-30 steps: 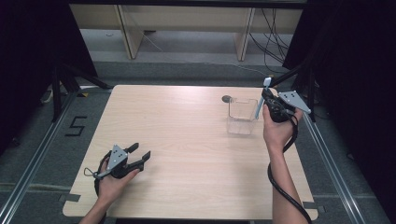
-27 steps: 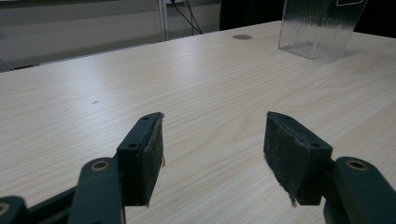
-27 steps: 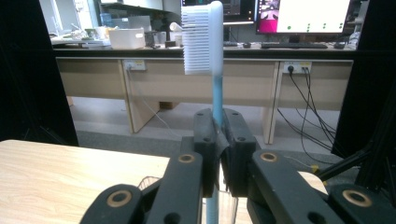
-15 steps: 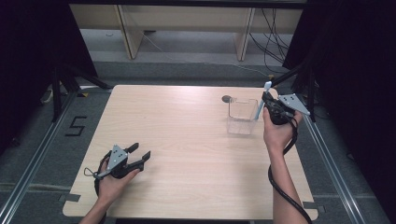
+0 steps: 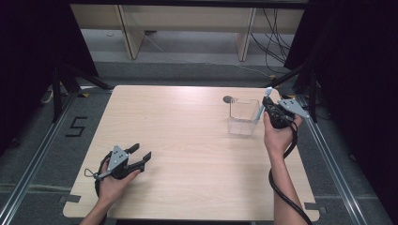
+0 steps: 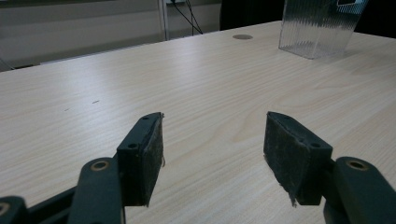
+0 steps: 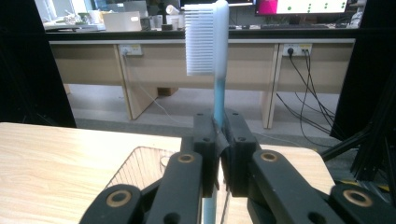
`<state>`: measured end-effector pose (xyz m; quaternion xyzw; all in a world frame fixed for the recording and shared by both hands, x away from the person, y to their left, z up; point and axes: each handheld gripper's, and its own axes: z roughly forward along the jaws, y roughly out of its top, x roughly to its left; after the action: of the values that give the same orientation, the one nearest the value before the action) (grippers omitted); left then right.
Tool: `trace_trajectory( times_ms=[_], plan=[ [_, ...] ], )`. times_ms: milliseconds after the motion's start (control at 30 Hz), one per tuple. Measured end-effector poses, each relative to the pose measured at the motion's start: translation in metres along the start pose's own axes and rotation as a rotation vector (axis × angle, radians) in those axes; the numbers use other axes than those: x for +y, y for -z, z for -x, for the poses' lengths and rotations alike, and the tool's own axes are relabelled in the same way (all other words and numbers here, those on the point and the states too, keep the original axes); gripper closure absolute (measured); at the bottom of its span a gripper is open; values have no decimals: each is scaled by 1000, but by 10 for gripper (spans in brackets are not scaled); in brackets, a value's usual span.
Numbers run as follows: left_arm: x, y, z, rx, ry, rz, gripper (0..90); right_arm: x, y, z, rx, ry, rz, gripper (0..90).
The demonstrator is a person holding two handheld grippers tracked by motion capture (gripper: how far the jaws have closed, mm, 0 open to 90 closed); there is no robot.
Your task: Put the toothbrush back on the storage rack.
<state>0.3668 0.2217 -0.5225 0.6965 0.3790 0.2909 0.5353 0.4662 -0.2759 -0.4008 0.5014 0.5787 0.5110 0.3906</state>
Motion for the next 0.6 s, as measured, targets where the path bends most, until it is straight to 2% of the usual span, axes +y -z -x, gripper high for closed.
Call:
trace_trajectory(
  times_ms=[33, 67, 267, 300, 333, 367, 400, 533, 600],
  plan=[
    [0, 0, 0, 0, 0, 0, 373, -1, -1, 2, 6, 32, 8, 856],
    [0, 0, 0, 0, 0, 0, 373, -1, -1, 1, 4, 16, 4, 856],
    [0, 0, 0, 0, 2, 1, 374, -8, -3, 2, 4, 13, -13, 856],
    [0, 0, 0, 0, 4, 1, 373, -10, -3, 1, 1, -1, -14, 856],
    [0, 0, 0, 0, 4, 1, 373, -10, -3, 2, -1, 15, -25, 856],
    [0, 0, 0, 1, 5, 1, 374, -12, -4, 1, -1, -10, -20, 856],
    [0, 0, 0, 0, 5, 1, 373, -13, -4, 2, -5, 11, -30, 856],
    [0, 0, 0, 0, 4, 1, 373, -16, -4, 1, -7, -2, -33, 856],
    [0, 0, 0, 0, 4, 1, 373, -18, -5, 2, 0, 9, -32, 856]
  ],
)
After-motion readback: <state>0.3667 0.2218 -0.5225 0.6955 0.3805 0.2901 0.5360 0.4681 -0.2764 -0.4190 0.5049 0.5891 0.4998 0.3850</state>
